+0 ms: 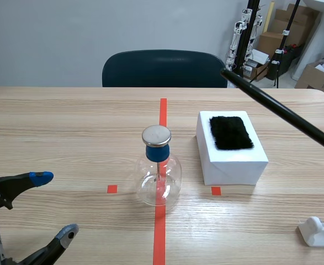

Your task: Do the electroscope experiment. pick up the black charging rod

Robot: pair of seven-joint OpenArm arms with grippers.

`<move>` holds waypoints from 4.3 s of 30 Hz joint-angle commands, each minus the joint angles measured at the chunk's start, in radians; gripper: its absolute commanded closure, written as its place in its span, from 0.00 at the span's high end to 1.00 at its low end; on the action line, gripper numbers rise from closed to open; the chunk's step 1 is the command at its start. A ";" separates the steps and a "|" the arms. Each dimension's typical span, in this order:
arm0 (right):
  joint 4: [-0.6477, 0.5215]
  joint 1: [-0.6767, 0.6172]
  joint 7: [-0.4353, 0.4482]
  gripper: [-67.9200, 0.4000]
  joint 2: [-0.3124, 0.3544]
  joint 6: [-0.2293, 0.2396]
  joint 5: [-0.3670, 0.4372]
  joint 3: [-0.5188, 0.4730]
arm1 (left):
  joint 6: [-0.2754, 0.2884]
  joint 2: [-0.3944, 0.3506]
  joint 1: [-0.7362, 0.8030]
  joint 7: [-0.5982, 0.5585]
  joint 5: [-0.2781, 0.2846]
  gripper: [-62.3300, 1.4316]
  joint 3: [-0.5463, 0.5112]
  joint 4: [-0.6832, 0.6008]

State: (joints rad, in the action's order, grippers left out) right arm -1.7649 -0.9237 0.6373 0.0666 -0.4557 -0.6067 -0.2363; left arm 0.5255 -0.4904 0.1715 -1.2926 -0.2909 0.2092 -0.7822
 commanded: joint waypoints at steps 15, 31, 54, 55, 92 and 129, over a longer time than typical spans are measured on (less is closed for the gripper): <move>-0.011 -0.085 0.195 0.01 0.008 -0.014 0.017 -0.025 | 0.001 -0.006 -0.003 -0.019 0.010 1.00 -0.008 -0.010; -0.011 -0.085 0.237 0.00 0.008 -0.016 0.005 -0.024 | 0.001 -0.006 -0.003 -0.019 0.010 1.00 -0.008 -0.010; -0.011 -0.085 0.253 0.00 0.008 -0.016 0.005 -0.024 | 0.001 -0.006 -0.003 -0.019 0.010 1.00 -0.008 -0.010; -0.011 -0.085 0.252 0.00 0.008 -0.016 0.005 -0.024 | 0.001 -0.006 -0.003 -0.019 0.010 1.00 -0.008 -0.010; -0.011 -0.085 0.252 0.00 0.008 -0.015 0.006 -0.024 | 0.001 -0.006 -0.003 -0.019 0.010 1.00 -0.008 -0.010; -0.011 -0.085 0.244 0.00 0.008 -0.015 0.009 -0.024 | 0.001 -0.006 -0.003 -0.019 0.010 1.00 -0.008 -0.010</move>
State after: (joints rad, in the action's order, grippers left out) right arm -1.7557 -1.0119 0.8742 0.0669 -0.4572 -0.6128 -0.2550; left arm 0.5255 -0.4904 0.1715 -1.2926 -0.2909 0.2092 -0.7822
